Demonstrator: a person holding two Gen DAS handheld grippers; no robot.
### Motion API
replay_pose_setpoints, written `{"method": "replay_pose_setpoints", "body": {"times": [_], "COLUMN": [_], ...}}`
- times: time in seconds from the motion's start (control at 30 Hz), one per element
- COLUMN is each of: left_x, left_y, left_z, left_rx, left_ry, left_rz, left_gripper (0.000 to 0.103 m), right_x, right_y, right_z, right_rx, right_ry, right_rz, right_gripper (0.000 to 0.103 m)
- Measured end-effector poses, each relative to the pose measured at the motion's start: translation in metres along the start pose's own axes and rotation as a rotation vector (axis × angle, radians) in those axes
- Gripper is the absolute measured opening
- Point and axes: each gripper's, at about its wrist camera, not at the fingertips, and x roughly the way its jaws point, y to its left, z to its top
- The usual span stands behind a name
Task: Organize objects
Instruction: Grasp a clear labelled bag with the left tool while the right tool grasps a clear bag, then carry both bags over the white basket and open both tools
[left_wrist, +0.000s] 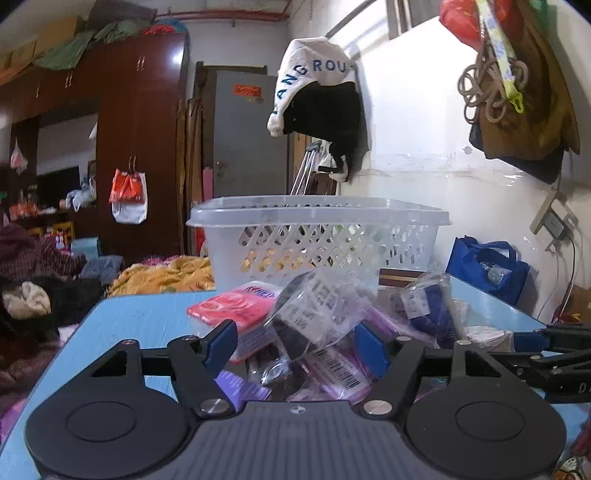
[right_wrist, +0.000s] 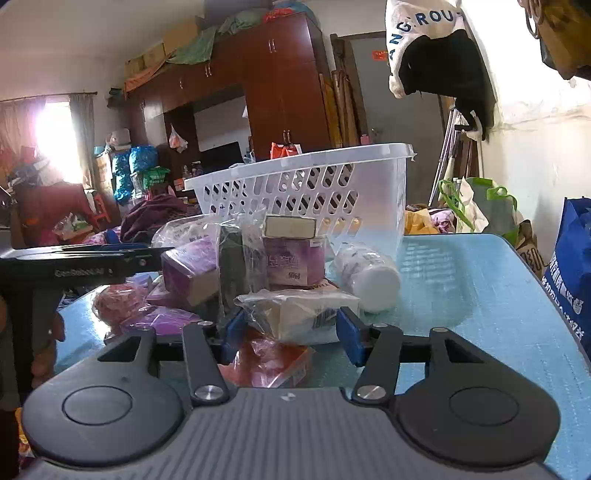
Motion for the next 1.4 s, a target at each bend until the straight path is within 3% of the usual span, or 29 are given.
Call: {"method": "replay_pose_setpoints", "body": {"times": [0.03,0.3,0.43,0.73,0.87,1.07,1.17,1.23,1.3,1.4], "left_x": [0.000,0.010,0.006,-0.019,-0.025,-0.016,0.012,0.043,0.074,0.101], "left_y": [-0.002,-0.010,-0.008,0.006,0.014,0.024,0.027,0.033,0.036,0.039], "left_z": [0.001,0.008,0.006,0.009,0.021,0.074,0.108,0.129,0.137,0.133], "left_rx": [0.008,0.076,0.062,0.017,-0.023,-0.059,-0.086,-0.113,-0.137,-0.152], "left_ry": [-0.001,0.016,0.001,-0.100,-0.132,-0.175,-0.152,-0.091,-0.007,0.054], "left_rz": [-0.005,0.021,0.026,0.007,-0.012,-0.033,-0.025,-0.035,-0.048,-0.042], "left_gripper": [0.063,0.062,0.047,0.047,0.047,0.047,0.047,0.047,0.047,0.047], "right_x": [-0.001,-0.019,-0.022,-0.028,-0.031,-0.008,0.029,0.061,0.091,0.113], "right_y": [0.000,-0.006,-0.008,-0.010,-0.007,0.001,0.005,0.002,-0.004,-0.009], "right_z": [0.000,0.001,0.004,0.014,0.035,0.109,0.143,0.158,0.164,0.163], "right_rx": [-0.001,-0.001,0.002,0.002,-0.015,-0.074,-0.136,-0.156,-0.152,-0.151], "right_ry": [-0.004,-0.039,-0.057,-0.102,-0.139,-0.201,-0.188,-0.146,-0.090,-0.054], "right_rz": [-0.006,-0.020,-0.019,-0.007,0.001,-0.007,-0.043,-0.067,-0.084,-0.101], "right_gripper": [0.053,0.049,0.049,0.049,0.048,0.048,0.048,0.048,0.048,0.048]}}
